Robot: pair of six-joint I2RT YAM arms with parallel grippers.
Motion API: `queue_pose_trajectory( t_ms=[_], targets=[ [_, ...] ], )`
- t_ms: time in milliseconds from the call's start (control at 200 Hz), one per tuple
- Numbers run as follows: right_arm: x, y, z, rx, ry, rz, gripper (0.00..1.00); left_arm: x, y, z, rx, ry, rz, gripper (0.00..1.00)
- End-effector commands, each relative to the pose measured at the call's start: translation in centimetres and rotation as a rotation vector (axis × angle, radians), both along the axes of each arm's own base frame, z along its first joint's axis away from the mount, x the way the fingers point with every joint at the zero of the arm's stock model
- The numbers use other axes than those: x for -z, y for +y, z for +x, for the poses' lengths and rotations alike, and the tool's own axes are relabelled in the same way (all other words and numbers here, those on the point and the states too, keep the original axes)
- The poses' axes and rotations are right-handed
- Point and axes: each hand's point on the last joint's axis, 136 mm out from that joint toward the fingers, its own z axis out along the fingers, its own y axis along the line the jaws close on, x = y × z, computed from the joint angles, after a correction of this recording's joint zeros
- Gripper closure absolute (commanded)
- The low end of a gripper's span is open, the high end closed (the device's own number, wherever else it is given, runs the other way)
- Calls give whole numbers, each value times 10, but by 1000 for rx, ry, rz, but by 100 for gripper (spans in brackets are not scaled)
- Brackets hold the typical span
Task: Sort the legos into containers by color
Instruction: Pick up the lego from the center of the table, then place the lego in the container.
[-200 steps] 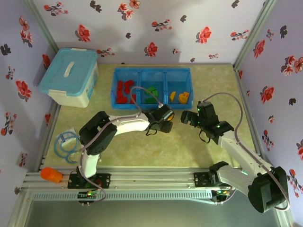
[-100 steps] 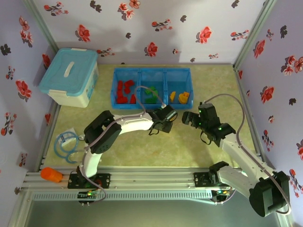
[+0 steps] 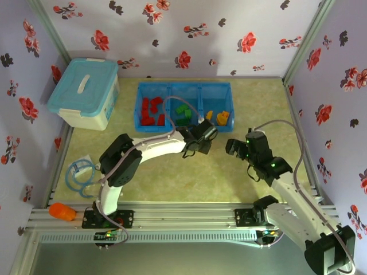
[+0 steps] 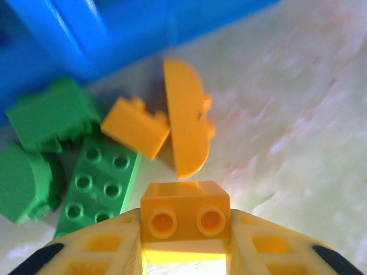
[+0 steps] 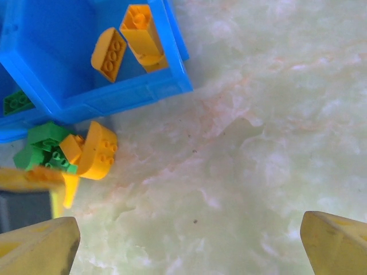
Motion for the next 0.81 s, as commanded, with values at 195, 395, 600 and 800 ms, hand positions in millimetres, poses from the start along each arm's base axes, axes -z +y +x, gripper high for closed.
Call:
queue_pose_trajectory(
  t_ms=[195, 395, 600, 800],
  targets=[
    [7, -9, -16, 44, 26, 25, 2, -78, -18, 69, 6, -109, -53, 67],
    [-3, -9, -23, 34, 6, 51, 3, -98, -26, 111, -16, -139, -77, 63],
    [-7, -6, -28, 22, 1, 76, 4, -124, -26, 125, 1, -153, -79, 16],
    [1, -4, -27, 11, 13, 76, 5, -156, -14, 94, 30, -227, -140, 16]
  ],
)
